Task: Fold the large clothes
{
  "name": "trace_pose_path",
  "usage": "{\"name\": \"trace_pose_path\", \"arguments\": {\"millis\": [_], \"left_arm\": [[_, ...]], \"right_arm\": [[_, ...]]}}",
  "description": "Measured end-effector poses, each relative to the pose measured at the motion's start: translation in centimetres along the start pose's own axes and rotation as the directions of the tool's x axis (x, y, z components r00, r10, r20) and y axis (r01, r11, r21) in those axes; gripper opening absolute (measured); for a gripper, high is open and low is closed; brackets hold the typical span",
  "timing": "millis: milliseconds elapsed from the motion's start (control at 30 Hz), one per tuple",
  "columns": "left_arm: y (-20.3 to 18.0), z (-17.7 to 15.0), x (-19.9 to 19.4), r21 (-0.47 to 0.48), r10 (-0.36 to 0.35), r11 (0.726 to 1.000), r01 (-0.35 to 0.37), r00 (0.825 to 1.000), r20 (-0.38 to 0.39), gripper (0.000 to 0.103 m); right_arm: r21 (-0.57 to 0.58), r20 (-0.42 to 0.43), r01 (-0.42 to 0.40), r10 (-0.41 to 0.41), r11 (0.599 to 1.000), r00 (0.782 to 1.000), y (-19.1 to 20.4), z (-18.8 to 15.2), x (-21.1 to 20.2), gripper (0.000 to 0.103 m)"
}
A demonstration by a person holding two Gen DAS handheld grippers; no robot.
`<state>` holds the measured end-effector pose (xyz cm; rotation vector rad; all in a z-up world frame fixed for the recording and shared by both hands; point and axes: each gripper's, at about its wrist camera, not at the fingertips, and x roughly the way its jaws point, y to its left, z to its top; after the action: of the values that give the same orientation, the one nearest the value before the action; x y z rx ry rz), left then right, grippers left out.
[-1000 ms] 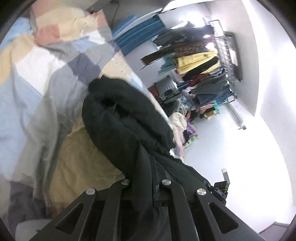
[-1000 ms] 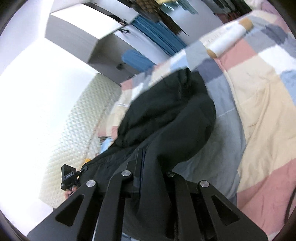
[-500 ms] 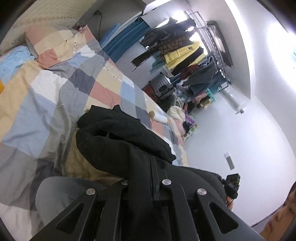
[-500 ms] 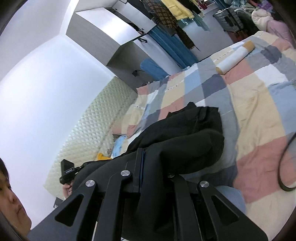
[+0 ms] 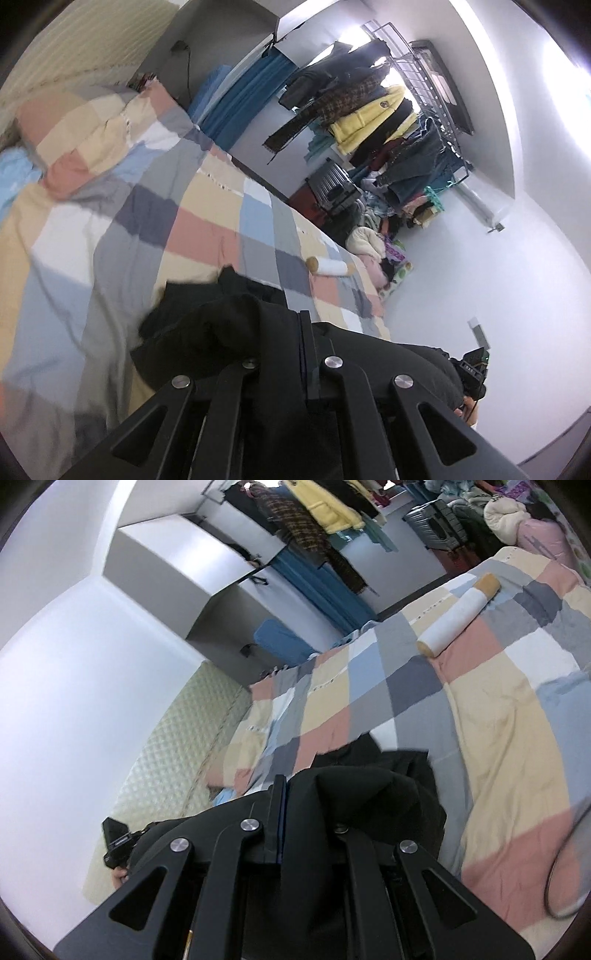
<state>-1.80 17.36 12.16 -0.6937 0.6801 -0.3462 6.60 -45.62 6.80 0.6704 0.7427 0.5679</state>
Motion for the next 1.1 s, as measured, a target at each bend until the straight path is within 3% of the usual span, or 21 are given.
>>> {"name": "trace_pose_path", "arguments": {"millis": [167, 300, 400, 533, 700, 800, 967, 1100], "left_arm": [[-0.6, 4.6, 4.7, 0.038, 0.104, 0.994, -0.104, 0.994, 0.018, 0.005], [0.6, 7.0, 9.6, 0.012, 0.21, 0.978, -0.21, 0.978, -0.004, 0.005], [1.9, 7.9, 13.8, 0.026, 0.31, 0.95, -0.31, 0.95, -0.022, 0.005], [3.9, 7.7, 19.6, 0.073, 0.447, 0.894, -0.442, 0.892, -0.064, 0.006], [7.7, 7.0, 24.6, 0.068, 0.494, 0.87, -0.489, 0.861, -0.121, 0.007], [9.8, 6.2, 27.0, 0.039, 0.497, 0.867, -0.497, 0.855, -0.148, 0.007], [11.1, 5.0, 30.5, 0.086, 0.529, 0.848, -0.523, 0.827, -0.19, 0.007], [11.6, 4.2, 30.9, 0.078, 0.512, 0.858, -0.508, 0.837, -0.194, 0.007]], "right_arm": [[-0.003, 0.003, 0.085, -0.085, 0.996, 0.996, -0.6, 4.8, 4.3, 0.009], [-0.028, -0.043, 0.197, -0.198, 0.98, 0.979, -2.1, 7.5, 9.1, 0.009], [-0.001, -0.08, 0.275, -0.274, 0.961, 0.958, -4.4, 8.5, 12.9, 0.009], [-0.036, -0.116, 0.388, -0.39, 0.921, 0.914, -6.8, 8.3, 17.7, 0.009], [-0.154, -0.13, 0.48, -0.499, 0.864, 0.857, -9.7, 6.7, 23.1, 0.008], [-0.179, -0.14, 0.494, -0.519, 0.851, 0.843, -11.5, 5.6, 25.5, 0.008], [-0.162, -0.157, 0.495, -0.518, 0.854, 0.841, -13.7, 4.5, 27.8, 0.007], [-0.115, -0.155, 0.471, -0.484, 0.875, 0.861, -14.9, 3.2, 28.0, 0.007]]}}
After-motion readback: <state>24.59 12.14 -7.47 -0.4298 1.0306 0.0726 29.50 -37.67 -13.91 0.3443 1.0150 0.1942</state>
